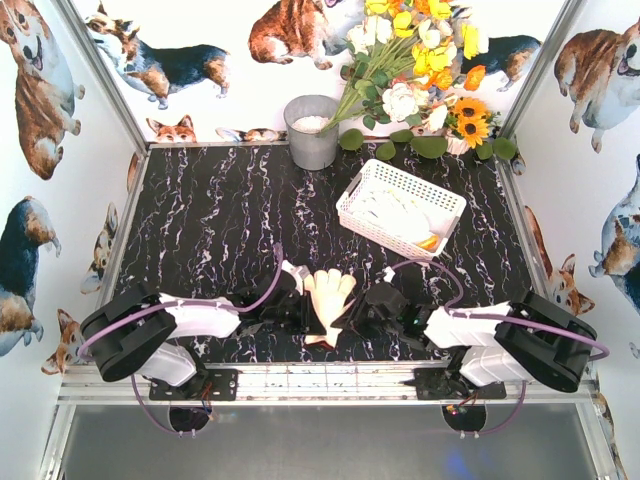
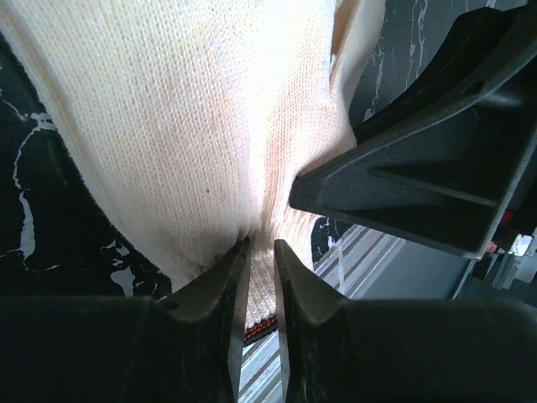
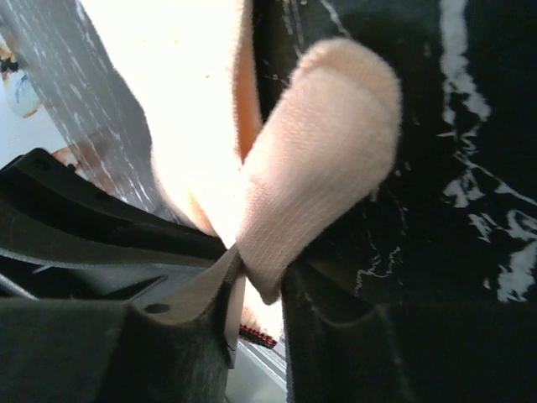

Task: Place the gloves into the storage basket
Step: Pick up the glove from the center of the board.

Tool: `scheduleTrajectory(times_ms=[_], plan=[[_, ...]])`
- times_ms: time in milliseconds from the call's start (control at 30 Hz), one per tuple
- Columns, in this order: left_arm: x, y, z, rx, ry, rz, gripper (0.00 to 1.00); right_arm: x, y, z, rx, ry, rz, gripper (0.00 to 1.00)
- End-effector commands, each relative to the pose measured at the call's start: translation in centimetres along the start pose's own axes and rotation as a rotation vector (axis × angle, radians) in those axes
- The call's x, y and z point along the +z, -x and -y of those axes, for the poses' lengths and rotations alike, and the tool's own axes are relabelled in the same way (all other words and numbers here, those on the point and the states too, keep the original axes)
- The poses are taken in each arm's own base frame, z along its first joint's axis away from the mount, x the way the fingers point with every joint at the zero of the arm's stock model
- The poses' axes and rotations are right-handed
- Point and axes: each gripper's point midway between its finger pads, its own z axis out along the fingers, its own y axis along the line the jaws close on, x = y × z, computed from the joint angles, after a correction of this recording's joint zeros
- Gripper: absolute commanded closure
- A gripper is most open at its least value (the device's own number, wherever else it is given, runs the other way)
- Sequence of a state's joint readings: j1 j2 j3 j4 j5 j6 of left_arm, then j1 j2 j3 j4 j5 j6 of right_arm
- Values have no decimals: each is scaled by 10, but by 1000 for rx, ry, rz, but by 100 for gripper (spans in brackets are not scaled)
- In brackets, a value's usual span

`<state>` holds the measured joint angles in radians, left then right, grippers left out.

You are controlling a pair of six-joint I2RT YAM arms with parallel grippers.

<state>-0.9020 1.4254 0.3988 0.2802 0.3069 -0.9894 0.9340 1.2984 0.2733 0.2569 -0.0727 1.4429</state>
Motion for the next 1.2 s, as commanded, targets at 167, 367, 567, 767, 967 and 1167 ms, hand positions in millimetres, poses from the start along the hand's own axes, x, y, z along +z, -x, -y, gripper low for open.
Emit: scheduleTrajectory(times_ms=[167, 367, 567, 767, 967, 1167], plan=[[-13, 17, -1, 220, 72, 48, 72, -11, 8, -10, -32, -50, 43, 100], [-44, 45, 19, 570, 115, 167, 50, -17, 13, -26, -9, -91, 16, 100], [-65, 44, 33, 828, 157, 273, 26, -25, 15, -33, 56, -187, -58, 100], [-66, 29, 39, 1026, 208, 313, 17, -26, 18, -46, 106, -201, -83, 100], [-52, 13, 34, 1186, 254, 285, 13, -26, 22, -48, 137, -200, -86, 100], [-35, 4, 34, 1283, 283, 268, 12, -26, 22, -49, 167, -189, -98, 100]])
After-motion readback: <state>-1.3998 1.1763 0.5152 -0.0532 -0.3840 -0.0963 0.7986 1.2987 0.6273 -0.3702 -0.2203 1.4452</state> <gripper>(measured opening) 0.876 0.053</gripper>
